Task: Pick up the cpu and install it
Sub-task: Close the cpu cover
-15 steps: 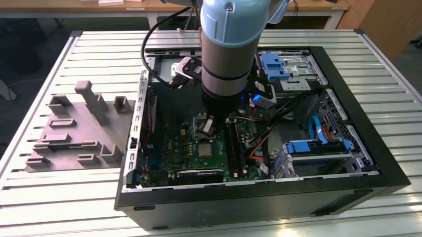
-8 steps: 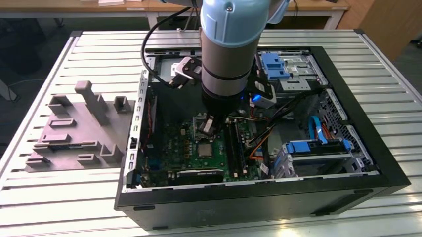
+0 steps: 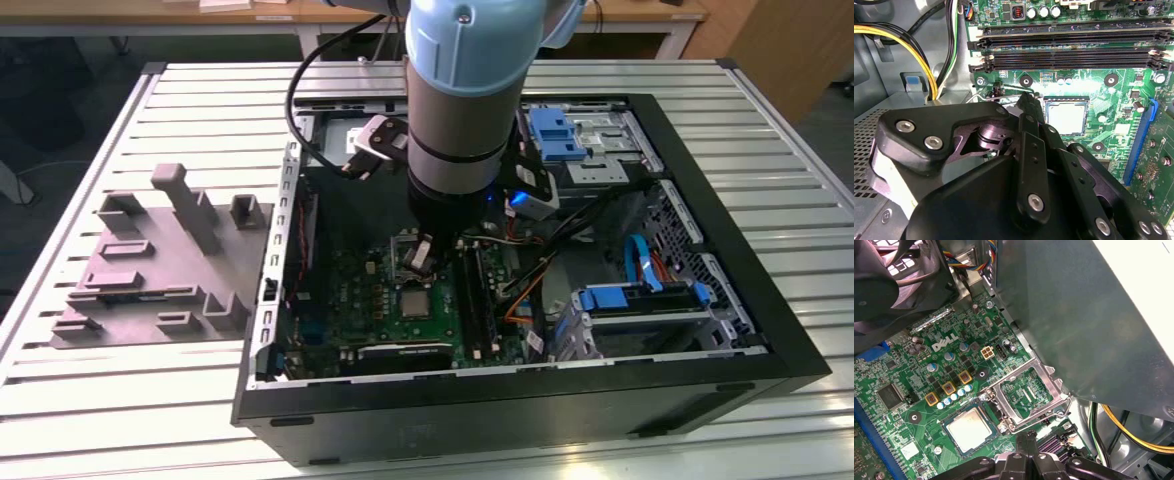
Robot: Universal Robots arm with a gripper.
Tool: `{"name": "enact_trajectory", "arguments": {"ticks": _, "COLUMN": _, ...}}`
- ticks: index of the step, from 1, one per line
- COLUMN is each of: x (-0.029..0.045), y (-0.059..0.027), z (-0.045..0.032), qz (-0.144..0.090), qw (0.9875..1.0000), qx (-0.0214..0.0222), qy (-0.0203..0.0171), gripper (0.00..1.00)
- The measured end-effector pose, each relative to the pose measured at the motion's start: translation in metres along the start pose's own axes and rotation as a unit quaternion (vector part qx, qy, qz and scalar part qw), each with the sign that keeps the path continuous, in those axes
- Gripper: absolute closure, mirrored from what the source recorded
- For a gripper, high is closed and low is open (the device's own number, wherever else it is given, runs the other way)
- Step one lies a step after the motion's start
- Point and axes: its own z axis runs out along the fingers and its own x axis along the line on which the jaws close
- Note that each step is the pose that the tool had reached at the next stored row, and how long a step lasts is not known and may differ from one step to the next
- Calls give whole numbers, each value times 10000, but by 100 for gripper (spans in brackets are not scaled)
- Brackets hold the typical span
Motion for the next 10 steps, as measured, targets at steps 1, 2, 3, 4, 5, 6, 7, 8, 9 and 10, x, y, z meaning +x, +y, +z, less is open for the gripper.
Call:
{"name": "enact_trajectory", "arguments": {"ticks": 1, "x": 0, "y": 0, "z": 0, "qz": 0, "qw": 10000, "qx": 0, "qy": 0, "gripper": 89}}
{"name": "enact_trajectory", "arguments": {"ticks": 2, "x": 0, "y": 0, "z": 1, "qz": 0, "qw": 10000, "qx": 0, "qy": 0, "gripper": 89}}
{"name": "enact_trajectory", "arguments": {"ticks": 3, "x": 0, "y": 0, "z": 1, "qz": 0, "qw": 10000, "qx": 0, "qy": 0, "gripper": 89}}
{"name": "enact_trajectory", "arguments": {"ticks": 4, "x": 2, "y": -2, "z": 20, "qz": 0, "qw": 10000, "qx": 0, "qy": -1, "gripper": 89}}
{"name": "enact_trajectory", "arguments": {"ticks": 5, "x": 2, "y": -2, "z": 25, "qz": 0, "qw": 10000, "qx": 0, "qy": 0, "gripper": 89}}
{"name": "enact_trajectory", "arguments": {"ticks": 6, "x": 3, "y": -2, "z": 25, "qz": 0, "qw": 10000, "qx": 0, "qy": 0, "gripper": 89}}
{"name": "enact_trajectory", "arguments": {"ticks": 7, "x": 3, "y": -2, "z": 27, "qz": 0, "qw": 10000, "qx": 0, "qy": 0, "gripper": 89}}
{"name": "enact_trajectory", "arguments": {"ticks": 8, "x": 3, "y": -2, "z": 29, "qz": 0, "qw": 10000, "qx": 0, "qy": 0, "gripper": 89}}
{"name": "enact_trajectory", "arguments": {"ticks": 9, "x": 3, "y": -2, "z": 29, "qz": 0, "qw": 10000, "qx": 0, "qy": 0, "gripper": 89}}
{"name": "enact_trajectory", "arguments": {"ticks": 10, "x": 3, "y": -2, "z": 30, "qz": 0, "qw": 10000, "qx": 0, "qy": -1, "gripper": 89}}
